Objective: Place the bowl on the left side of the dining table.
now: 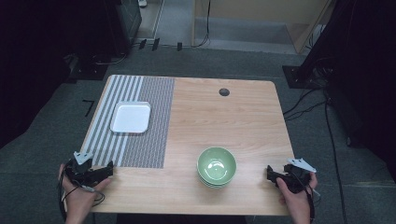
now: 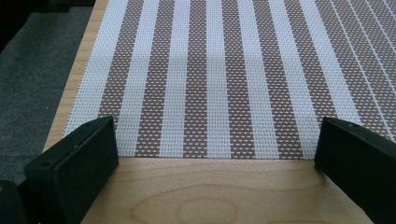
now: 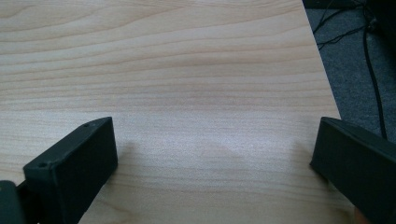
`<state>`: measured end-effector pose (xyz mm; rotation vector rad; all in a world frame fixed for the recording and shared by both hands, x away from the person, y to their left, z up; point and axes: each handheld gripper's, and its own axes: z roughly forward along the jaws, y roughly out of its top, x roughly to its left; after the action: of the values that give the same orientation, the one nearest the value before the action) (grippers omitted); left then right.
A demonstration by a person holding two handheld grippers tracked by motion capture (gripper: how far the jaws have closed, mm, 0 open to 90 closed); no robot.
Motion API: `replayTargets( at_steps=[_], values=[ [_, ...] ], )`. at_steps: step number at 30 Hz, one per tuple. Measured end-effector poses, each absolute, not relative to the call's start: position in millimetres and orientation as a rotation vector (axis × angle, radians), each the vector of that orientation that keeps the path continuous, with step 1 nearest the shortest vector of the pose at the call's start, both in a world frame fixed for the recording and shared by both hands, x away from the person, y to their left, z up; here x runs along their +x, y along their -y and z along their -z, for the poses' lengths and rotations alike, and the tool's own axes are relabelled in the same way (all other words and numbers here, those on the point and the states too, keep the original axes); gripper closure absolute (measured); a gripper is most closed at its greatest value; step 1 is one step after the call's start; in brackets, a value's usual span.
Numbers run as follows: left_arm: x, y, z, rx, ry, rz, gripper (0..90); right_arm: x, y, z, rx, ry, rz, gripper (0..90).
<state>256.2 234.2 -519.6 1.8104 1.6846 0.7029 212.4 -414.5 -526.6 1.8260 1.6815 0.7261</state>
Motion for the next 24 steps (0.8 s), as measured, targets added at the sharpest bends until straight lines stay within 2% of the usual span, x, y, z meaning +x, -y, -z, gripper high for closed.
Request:
replayTargets(
  at_steps=[8,12,24],
  values=[
    [256,-234,520,1.810,-1.685,-0.703,0.0,212,415,526,1.825,-1.686,-0.728,0.4],
    [256,-234,520,1.809,-1.685,-0.703,0.0,207,415,523,1.793,-1.626,-0.717,15.7],
    [256,-234,520,1.810,-1.685,-0.703,0.0,202,402,496,1.751,-1.588,-0.874,16.7]
  ],
)
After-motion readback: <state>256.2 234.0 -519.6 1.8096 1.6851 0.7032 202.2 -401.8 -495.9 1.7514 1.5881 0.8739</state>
